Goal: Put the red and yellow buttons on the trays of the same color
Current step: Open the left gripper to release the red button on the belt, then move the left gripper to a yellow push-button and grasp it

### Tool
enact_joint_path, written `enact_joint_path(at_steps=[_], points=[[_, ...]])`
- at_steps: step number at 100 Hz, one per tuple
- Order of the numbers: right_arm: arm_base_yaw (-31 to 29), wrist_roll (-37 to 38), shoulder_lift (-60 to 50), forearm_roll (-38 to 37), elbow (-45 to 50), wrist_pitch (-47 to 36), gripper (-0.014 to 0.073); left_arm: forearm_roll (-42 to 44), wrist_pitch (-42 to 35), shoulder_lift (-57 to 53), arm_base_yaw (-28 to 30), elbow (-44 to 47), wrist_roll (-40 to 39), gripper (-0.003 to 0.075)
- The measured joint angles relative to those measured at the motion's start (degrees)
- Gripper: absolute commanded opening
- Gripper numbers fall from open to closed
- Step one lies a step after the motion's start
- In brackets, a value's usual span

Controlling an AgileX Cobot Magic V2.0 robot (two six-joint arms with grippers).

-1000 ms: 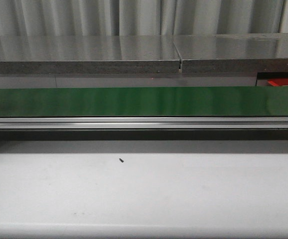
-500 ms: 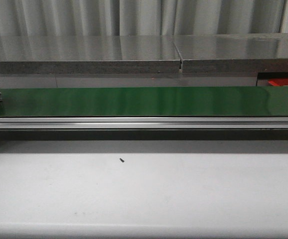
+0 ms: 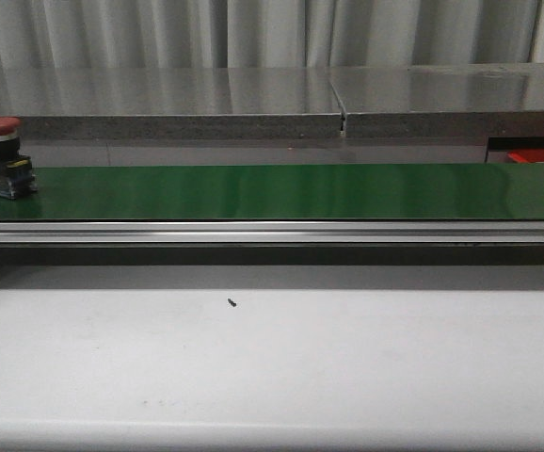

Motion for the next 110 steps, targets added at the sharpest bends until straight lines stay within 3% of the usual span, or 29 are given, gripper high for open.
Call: enact_joint_path(at_steps=[48,110], points=[[0.00,0.00,0.00,0.00,0.00,0.00,-0.0117,-0.26,-4.71,1.97,17.08,7.14,-0.09,0.0659],[0.00,0.00,0.00,0.00,0.00,0.00,-0.0117,-2.31,-8.06,13.89,17.75,7.19,3.00,0.0659]])
